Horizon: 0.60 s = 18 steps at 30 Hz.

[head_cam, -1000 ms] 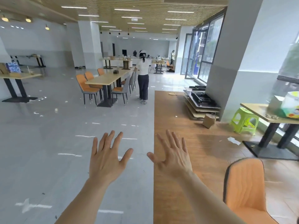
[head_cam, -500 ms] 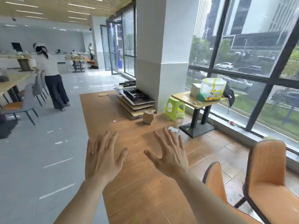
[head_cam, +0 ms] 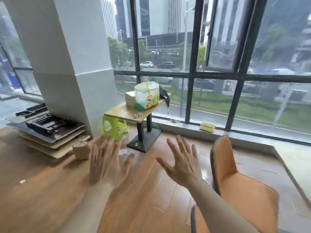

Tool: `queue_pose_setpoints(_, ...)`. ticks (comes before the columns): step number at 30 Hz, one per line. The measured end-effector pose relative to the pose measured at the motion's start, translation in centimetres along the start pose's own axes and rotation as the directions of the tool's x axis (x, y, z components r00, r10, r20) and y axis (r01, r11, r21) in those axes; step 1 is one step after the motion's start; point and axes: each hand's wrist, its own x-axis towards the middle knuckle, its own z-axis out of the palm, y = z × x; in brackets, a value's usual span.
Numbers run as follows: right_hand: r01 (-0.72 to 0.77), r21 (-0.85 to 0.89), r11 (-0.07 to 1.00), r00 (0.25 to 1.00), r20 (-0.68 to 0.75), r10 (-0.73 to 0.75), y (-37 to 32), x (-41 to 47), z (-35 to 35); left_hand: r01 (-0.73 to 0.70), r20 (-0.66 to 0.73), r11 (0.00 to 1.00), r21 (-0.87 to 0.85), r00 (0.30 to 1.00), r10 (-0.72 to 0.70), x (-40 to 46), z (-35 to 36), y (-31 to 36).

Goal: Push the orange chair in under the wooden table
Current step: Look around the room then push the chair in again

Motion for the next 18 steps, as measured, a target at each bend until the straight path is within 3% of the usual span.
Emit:
queue_pose_setpoints(4, -0.234, -0.05, 0.971, 0.97, -0.074, 0.23, 7.1, 4.0, -0.4, -0.188, 0.053, 0.977, -0.098, 0.98, 0.194, 9.8, 7.7, 4.2)
queue_pose_setpoints(9, -0.556, -0.16, 0.816, 0.828, -0.195, 0.526, 15.1, 4.6, -1.5, -0.434, 0.108, 0.847, -0.306, 0.868, 0.484, 17.9, 16.4, 13.5)
queue_pose_setpoints(13, -0.799, -0.185, 0.573, 0.601, -0.298, 0.742, 17.8, 2.5, -1.8, -0.607, 0.127, 0.671, -0.425, 0.695, 0.708, 21.2, 21.9, 20.4)
queue_pose_setpoints(18, -0.961, -0.099, 0.26, 0.277, -0.411, 0.868, 16.4, -2.1, -1.8, -0.705, 0.085, 0.388, -0.594, 0.424, 0.902, 20.7, 25.1, 27.2)
